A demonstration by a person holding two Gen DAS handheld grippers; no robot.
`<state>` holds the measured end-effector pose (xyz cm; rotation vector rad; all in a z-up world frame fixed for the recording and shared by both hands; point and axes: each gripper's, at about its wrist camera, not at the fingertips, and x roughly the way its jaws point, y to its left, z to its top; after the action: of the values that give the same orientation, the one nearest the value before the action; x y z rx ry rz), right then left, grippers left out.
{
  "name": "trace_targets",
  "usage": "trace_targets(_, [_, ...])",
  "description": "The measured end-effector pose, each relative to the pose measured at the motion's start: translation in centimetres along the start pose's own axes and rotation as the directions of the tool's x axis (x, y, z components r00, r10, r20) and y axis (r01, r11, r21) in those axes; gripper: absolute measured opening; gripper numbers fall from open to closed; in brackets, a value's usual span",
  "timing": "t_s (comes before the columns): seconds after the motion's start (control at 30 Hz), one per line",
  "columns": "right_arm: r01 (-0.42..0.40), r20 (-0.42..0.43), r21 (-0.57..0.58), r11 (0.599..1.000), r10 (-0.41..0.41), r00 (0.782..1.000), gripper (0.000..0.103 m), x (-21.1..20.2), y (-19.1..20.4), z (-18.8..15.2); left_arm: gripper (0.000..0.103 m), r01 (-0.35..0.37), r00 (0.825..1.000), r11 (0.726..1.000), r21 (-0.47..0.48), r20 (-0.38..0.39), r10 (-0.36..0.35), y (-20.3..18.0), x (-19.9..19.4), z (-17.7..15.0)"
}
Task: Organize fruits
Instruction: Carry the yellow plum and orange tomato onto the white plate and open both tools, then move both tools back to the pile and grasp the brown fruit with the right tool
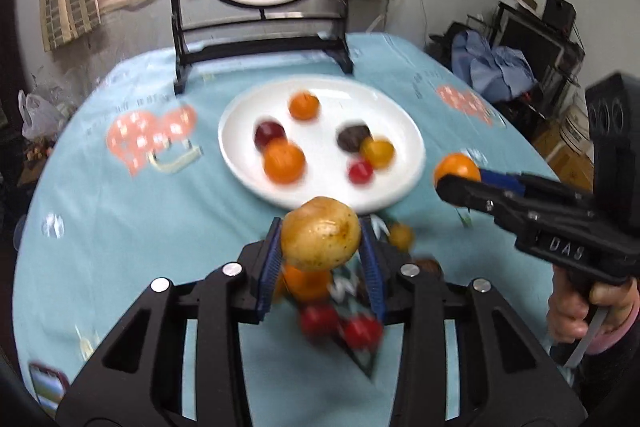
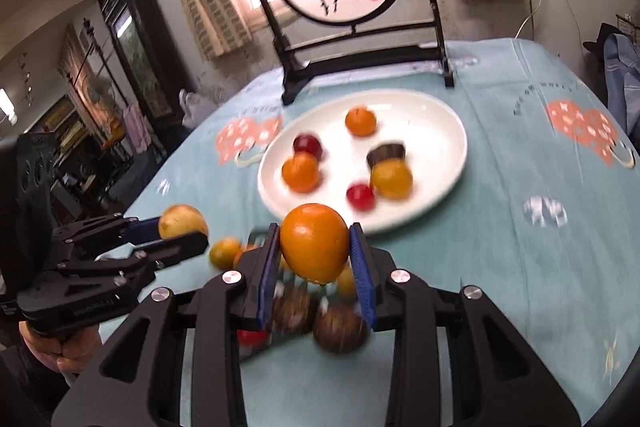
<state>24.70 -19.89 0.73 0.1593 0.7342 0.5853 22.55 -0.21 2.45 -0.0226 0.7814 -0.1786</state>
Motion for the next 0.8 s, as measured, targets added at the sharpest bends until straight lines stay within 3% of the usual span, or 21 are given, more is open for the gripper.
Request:
trace_targets(0.2, [0.039,-0.008,-0.018,0.999,-0.039,0.999,0.035,6.1,-1.1,4.0,0.038,-0.022,1.0,0.999,-0.026,-0.011,0.022,1.9,7.1,6.0])
trace_targets(0.37, [0.066,-0.096,-0.052,0.996,-0.071,0.993,0.036,10.1,-1.5,4.6,0.039,-0.042,0.997,0.998,-0.043,-0.066,0.039,2.8,11.4,7.7])
trace_targets(0.4, [0.071,-0.106,-0.056,0.996,-0.076,0.991,0.043,10.3,-1.3,4.5,0.041,-0.056,0.996,0.997,-0.045,-0.072,0.052,2.8,11.7,7.7])
trace_targets(0.43, [0.074,-0.107,-0.06,0.995,-0.08,0.991,0.045,10.2,-1.3,4.5,0.053,-0.064,0.996,0.997,-0.047,-0.07,0.061,3.0,11.8,7.7])
trace_targets(0.47, [0.076,-0.099,-0.065,0.995,-0.082,0.992,0.046,9.7,-1.1,4.4,0.065,-0.075,0.996,0.996,-0.051,-0.057,0.072,3.2,11.4,7.6])
trace_targets(0.57, [0.081,-0.05,-0.091,0.993,-0.086,0.995,0.059,7.1,-0.4,4.0,0.082,-0.095,0.995,0.994,-0.054,-0.019,0.094,3.5,9.0,7.2])
trace_targets(0.67, [0.075,-0.013,-0.136,0.988,-0.078,0.997,0.059,4.4,0.4,2.8,0.09,-0.104,0.995,0.992,-0.065,0.006,0.104,3.8,5.8,6.2])
trace_targets(0.8, [0.065,0.012,-0.163,0.984,-0.063,0.998,0.059,1.6,0.7,0.4,0.092,-0.101,0.993,0.99,-0.097,0.046,0.106,4.1,1.4,3.3])
